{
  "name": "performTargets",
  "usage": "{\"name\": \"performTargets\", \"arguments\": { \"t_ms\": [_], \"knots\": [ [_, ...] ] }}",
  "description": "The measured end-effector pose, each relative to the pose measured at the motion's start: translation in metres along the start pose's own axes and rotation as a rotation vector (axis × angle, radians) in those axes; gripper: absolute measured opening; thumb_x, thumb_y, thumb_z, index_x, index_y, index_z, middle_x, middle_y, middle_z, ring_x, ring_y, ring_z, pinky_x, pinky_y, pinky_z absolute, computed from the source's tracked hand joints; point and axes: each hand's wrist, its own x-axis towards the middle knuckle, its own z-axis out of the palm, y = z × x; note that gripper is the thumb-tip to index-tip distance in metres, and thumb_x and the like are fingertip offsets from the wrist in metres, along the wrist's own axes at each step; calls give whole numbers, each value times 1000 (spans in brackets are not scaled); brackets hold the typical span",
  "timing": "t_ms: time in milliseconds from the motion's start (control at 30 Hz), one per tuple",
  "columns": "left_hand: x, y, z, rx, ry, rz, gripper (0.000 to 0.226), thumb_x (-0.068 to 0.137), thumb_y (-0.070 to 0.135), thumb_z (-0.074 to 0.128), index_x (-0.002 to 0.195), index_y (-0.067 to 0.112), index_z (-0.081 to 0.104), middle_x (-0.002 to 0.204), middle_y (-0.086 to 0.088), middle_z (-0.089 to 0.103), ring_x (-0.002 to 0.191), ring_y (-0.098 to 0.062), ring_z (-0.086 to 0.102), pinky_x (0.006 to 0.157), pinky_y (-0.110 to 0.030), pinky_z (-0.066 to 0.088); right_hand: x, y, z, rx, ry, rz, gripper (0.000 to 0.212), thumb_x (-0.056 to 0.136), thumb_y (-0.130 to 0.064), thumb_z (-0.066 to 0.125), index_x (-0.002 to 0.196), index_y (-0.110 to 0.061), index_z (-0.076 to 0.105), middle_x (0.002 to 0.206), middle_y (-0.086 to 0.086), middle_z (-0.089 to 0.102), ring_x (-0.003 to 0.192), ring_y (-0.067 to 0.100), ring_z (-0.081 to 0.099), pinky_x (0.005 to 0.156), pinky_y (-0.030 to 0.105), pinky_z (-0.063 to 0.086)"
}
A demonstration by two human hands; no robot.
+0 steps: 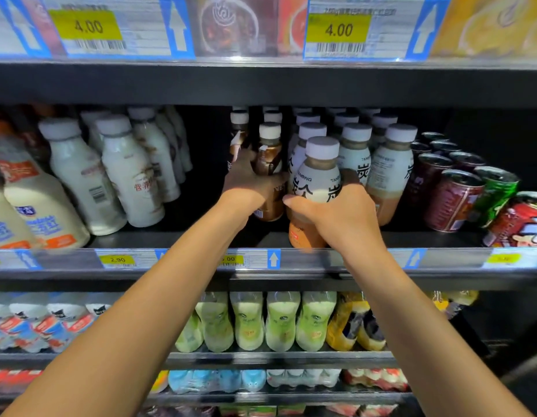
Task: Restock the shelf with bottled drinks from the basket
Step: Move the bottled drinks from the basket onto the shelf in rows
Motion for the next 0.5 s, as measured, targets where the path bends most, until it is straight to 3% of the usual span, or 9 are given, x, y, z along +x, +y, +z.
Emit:
{"name": "performTargets", "arguments": {
  "t_ms": [167, 400, 500],
  "knots": [
    [3, -2, -2, -8, -13, -19, 56, 75, 30, 82, 124, 21, 58, 114, 2, 69, 103, -20, 65, 96, -41, 52, 2, 0, 2, -28, -7, -27, 49, 66, -50, 85, 97, -14, 71, 85, -7, 67, 70, -1, 55, 51, 16, 39],
    [5, -3, 1, -44, 2, -22, 46, 78, 29, 79, 119, 22, 58, 111, 3, 68, 104, -20, 65, 98, -41, 51, 1, 0, 4, -87, 12, -24, 61, 65, -59, 83, 98, -10, 67, 92, 0, 67, 79, 15, 59, 51, 22, 38],
    [6, -3, 4, -52, 12, -16, 44, 79, 27, 79, 117, 22, 58, 107, 4, 67, 103, -20, 65, 96, -38, 51, -1, -2, 4, -109, 14, -13, 60, 66, -60, 82, 94, -10, 64, 86, -2, 62, 78, 17, 56, 50, 23, 36]
  ]
}}
